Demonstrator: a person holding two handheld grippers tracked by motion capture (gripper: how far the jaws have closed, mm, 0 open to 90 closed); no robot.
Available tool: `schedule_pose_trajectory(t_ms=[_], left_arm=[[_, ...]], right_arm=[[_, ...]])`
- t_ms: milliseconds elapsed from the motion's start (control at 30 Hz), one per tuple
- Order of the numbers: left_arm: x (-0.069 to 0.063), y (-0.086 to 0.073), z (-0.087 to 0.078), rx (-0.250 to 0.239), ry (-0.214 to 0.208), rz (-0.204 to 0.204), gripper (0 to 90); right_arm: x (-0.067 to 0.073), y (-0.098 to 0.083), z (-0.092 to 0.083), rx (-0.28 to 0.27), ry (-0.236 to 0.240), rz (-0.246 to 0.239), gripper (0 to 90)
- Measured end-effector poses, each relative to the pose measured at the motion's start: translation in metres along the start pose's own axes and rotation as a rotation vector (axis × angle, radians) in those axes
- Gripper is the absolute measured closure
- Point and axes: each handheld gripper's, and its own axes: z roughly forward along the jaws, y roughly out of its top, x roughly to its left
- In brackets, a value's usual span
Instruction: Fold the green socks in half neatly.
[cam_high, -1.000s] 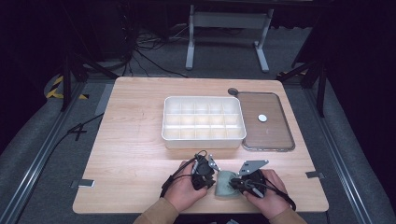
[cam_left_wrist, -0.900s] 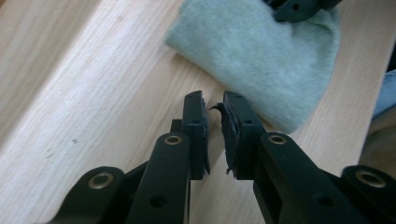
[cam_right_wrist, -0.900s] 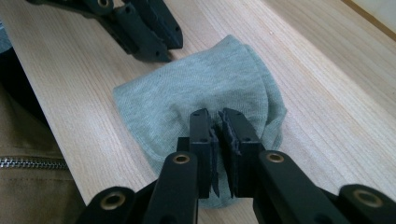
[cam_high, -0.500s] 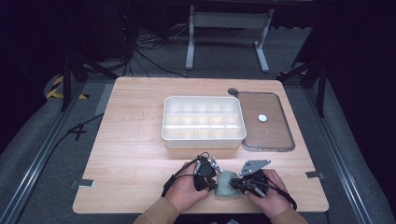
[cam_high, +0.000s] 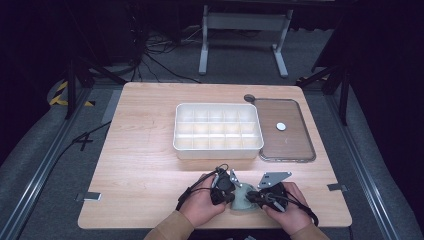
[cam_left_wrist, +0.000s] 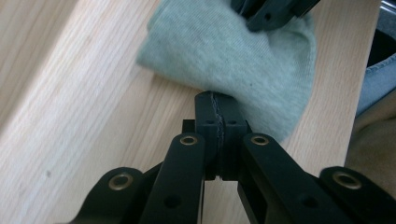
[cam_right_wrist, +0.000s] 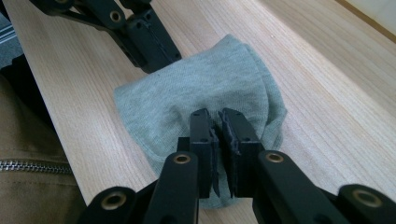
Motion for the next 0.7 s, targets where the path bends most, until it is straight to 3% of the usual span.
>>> schedule_pose_trajectory(t_ms=[233, 367, 500, 700], left_arm=[[-0.007, 0.005, -0.002, -0.091, -0.034, 0.090, 89.9], [-0.011, 0.006, -0.002, -0.077, -0.011, 0.125, 89.7], [-0.012, 0.005, -0.003, -0.064, 0.003, 0.133, 89.0], [-0.009, 0.002, -0.006, -0.060, 0.002, 0.107, 90.0]], right_arm=[[0.003, 0.000, 0.001, -0.002, -0.008, -0.009, 84.3], [0.006, 0.002, 0.003, 0.004, -0.021, -0.005, 85.0], [0.007, 0.004, 0.005, -0.006, -0.007, 0.028, 86.6], [0.008, 0.007, 0.002, -0.010, -0.001, 0.014, 82.5]])
